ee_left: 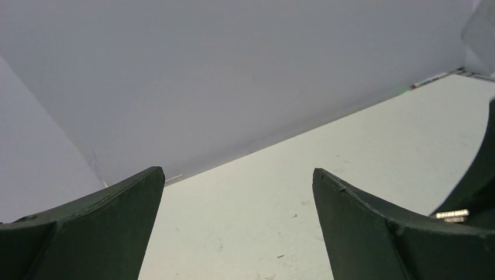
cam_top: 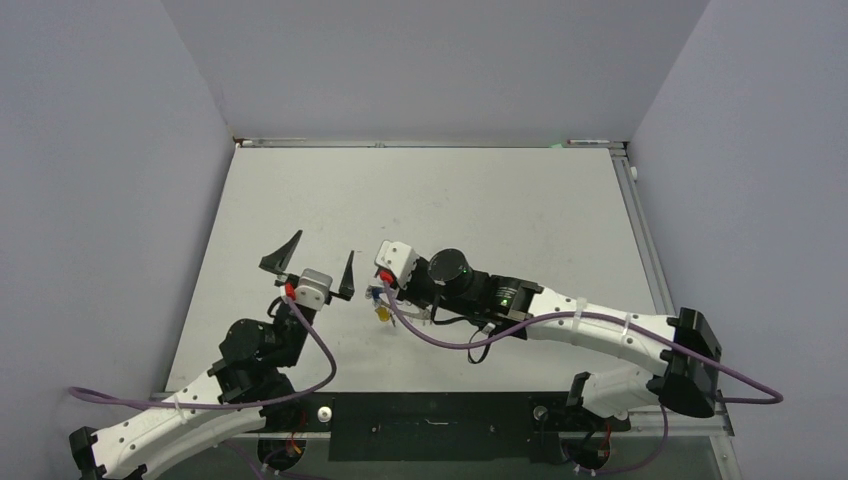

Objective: Put the keys on the keyring

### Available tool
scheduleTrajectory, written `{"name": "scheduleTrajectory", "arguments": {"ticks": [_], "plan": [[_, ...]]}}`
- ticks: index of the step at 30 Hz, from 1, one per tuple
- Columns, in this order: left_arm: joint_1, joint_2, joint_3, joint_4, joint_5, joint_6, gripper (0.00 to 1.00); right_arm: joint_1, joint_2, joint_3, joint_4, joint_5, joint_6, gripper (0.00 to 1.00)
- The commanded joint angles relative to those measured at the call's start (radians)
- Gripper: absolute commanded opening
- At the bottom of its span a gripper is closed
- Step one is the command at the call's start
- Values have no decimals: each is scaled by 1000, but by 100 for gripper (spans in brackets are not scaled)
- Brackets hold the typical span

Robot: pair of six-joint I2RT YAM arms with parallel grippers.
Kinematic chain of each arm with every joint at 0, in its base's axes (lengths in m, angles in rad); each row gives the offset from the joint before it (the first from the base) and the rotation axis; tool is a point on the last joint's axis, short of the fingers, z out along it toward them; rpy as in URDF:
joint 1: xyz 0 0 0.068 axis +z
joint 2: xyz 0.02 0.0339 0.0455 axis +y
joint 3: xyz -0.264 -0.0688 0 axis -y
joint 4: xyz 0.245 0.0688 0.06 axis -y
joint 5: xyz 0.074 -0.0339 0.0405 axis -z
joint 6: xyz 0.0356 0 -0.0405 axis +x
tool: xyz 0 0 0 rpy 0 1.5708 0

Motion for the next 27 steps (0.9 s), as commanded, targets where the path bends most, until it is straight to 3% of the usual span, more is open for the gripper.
{"name": "scheduleTrajectory", "arguments": {"ticks": [1, 9, 19, 27], "plan": [[25, -29, 3, 100, -88, -3, 96, 28, 86, 107, 145, 69, 44, 5], [41, -46, -13, 119, -105, 23, 96, 27, 262, 173, 194, 181, 151, 5], [53, -12, -16, 101, -71, 5, 96, -180, 264, -150, 294, 119, 290, 5], [59, 15, -17, 92, -56, -2, 96, -225, 263, -222, 257, 145, 290, 5]]}}
